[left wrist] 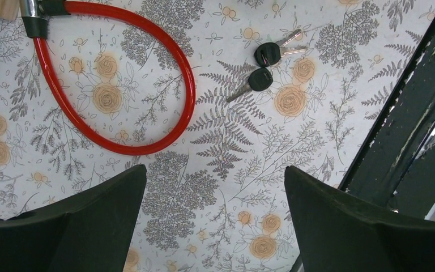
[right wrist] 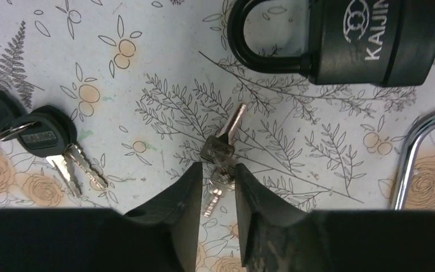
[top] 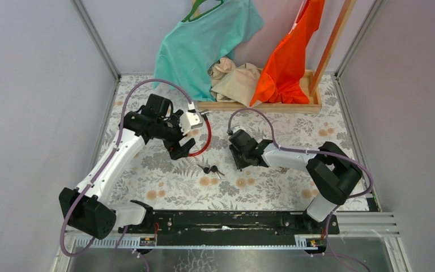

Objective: Unlock with the key

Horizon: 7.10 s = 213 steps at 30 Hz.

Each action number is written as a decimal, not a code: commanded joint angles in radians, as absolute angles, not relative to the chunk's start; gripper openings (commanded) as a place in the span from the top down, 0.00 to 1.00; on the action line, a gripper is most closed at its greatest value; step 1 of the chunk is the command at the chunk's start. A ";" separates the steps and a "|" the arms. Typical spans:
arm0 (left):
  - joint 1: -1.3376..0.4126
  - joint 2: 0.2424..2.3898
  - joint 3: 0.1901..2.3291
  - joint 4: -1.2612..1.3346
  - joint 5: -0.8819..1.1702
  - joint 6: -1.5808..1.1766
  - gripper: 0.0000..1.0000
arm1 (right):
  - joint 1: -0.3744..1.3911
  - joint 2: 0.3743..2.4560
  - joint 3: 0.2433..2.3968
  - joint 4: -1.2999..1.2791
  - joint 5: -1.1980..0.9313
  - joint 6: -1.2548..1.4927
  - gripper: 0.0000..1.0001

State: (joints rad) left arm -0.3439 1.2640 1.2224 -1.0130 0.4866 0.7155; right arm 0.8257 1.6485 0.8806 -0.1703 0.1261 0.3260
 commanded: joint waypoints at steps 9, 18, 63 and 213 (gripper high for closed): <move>-0.336 1.243 1.210 -0.927 0.564 0.638 0.00 | 0.864 1.671 0.888 -0.190 0.195 0.256 1.00; -0.334 1.243 1.113 -0.916 0.718 0.658 0.01 | 0.865 1.437 0.785 -0.052 0.092 0.178 1.00; -0.461 1.197 1.205 -1.006 0.931 0.683 0.23 | 0.866 1.148 0.936 0.133 -0.317 0.824 1.00; -0.142 2.148 1.564 -0.435 0.527 0.628 0.35 | 0.696 0.927 0.756 0.037 -0.392 0.382 1.00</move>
